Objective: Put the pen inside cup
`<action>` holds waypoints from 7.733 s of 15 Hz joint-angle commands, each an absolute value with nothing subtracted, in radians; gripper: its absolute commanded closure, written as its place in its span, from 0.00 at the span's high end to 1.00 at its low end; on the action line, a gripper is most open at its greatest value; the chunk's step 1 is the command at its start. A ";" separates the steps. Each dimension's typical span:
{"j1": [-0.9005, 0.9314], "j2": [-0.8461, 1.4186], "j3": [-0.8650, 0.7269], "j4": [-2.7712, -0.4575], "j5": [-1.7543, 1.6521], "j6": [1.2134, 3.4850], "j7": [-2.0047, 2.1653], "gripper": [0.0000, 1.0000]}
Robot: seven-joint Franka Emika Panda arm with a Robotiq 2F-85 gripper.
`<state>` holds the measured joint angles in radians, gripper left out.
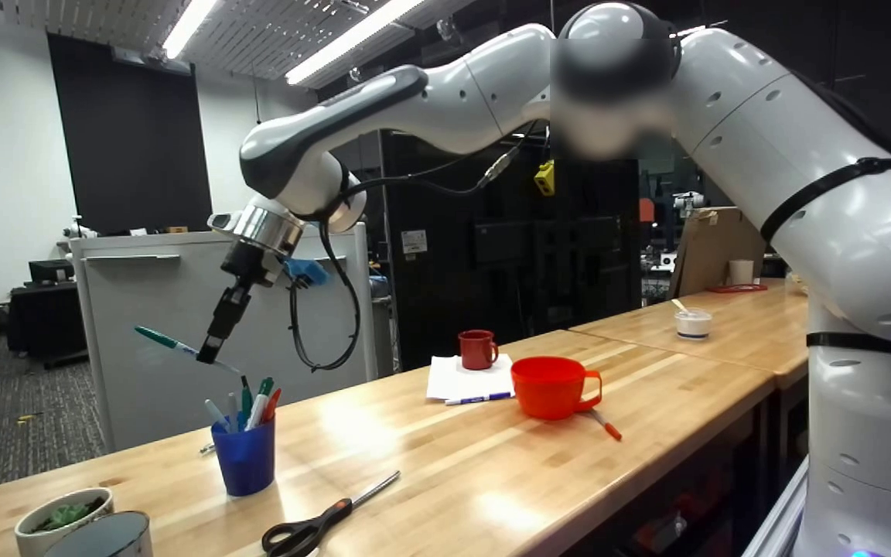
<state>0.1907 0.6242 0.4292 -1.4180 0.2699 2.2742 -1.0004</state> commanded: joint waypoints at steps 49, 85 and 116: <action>-0.046 0.576 0.782 -1.856 1.143 3.098 -1.624 0.03; -0.228 0.619 0.923 -1.594 2.174 3.008 -2.530 0.03; 0.815 0.307 -0.305 -2.199 2.602 2.202 -2.602 0.03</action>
<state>0.7310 0.2731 -0.2184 -2.2067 2.5786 2.2678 -2.6019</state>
